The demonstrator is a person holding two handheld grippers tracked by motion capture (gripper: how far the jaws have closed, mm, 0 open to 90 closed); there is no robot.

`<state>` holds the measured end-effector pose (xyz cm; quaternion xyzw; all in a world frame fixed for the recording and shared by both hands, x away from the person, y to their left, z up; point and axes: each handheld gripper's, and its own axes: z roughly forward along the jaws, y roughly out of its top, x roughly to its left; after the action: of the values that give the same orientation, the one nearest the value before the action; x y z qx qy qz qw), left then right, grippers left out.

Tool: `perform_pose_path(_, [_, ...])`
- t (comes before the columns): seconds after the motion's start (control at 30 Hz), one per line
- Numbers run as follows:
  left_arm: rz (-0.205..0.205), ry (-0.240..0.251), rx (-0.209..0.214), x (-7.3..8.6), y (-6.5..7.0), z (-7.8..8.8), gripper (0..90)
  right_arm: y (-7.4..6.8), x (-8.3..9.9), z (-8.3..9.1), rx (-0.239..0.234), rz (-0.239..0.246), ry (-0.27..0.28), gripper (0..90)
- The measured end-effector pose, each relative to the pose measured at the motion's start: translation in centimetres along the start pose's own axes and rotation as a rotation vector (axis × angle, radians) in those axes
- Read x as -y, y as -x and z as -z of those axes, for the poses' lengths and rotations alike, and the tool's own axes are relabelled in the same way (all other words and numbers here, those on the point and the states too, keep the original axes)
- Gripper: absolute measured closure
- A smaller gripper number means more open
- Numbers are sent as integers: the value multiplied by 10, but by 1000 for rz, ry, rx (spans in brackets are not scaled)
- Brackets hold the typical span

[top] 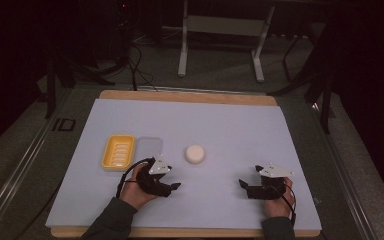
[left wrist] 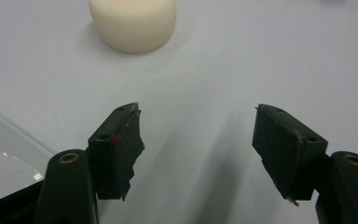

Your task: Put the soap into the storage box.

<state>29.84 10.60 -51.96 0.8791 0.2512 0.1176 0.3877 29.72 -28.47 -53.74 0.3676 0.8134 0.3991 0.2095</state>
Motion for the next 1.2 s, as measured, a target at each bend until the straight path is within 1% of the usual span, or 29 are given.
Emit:
perform_pose_path(0.07, [-5, -7, -8, -5, -2, 0, 294, 0, 0, 0, -1, -1, 2, 145])
perform_pose_path(0.1, [-5, -7, -8, -5, -2, 0, 294, 0, 0, 0, -1, -1, 2, 145])
perform_pose_path(0.13, [-3, -6, -15, -11, -6, 0, 293, 0, 0, 0, -2, -1, 1, 145])
perform_pose_path(0.23, [-2, -3, -28, -17, -9, -2, 283, 0, 0, 0, -3, 1, 0, 145])
perform_pose_path(0.33, [4, 6, -16, -23, -12, -3, 274, 0, 0, 0, -6, -1, -2, 145])
perform_pose_path(0.4, [-3, 5, -14, -26, -14, -5, 274, 0, 0, 0, -7, 2, -2, 145])
perform_pose_path(0.53, [-2, 6, -8, -32, -19, -10, 274, 0, 0, 0, -9, 3, -7, 145])
perform_pose_path(0.67, [-4, -6, -18, -38, -23, -18, 250, 0, 0, -1, -11, 6, -9, 145])
perform_pose_path(0.8, [0, -5, -26, -44, -24, -24, 213, 0, 0, -1, -13, 7, -11, 145])
perform_pose_path(0.87, [6, -7, -24, -47, -25, -27, 182, 0, 0, -1, -13, 6, -11, 145])
perform_pose_path(0.93, [17, -5, -31, -50, -25, -31, 148, 0, 0, -1, -15, 7, -11, 146])
perform_pose_path(0.97, [28, 0, -30, -51, -27, -33, 146, 0, 0, -1, -15, 7, -11, 145])
perform_pose_path(1.03, [47, 0, -32, -53, -28, -36, 105, 0, -1, -1, -15, 9, -12, 146])
perform_pose_path(1.1, [52, -6, -43, -56, -29, -39, 85, 0, -1, -1, -15, 10, -13, 145])
perform_pose_path(1.17, [60, -5, -41, -57, -29, -42, 69, 0, -1, -1, -16, 10, -13, 146])
perform_pose_path(1.2, [56, -12, -43, -58, -30, -43, 57, 0, -1, -1, -17, 10, -13, 146])
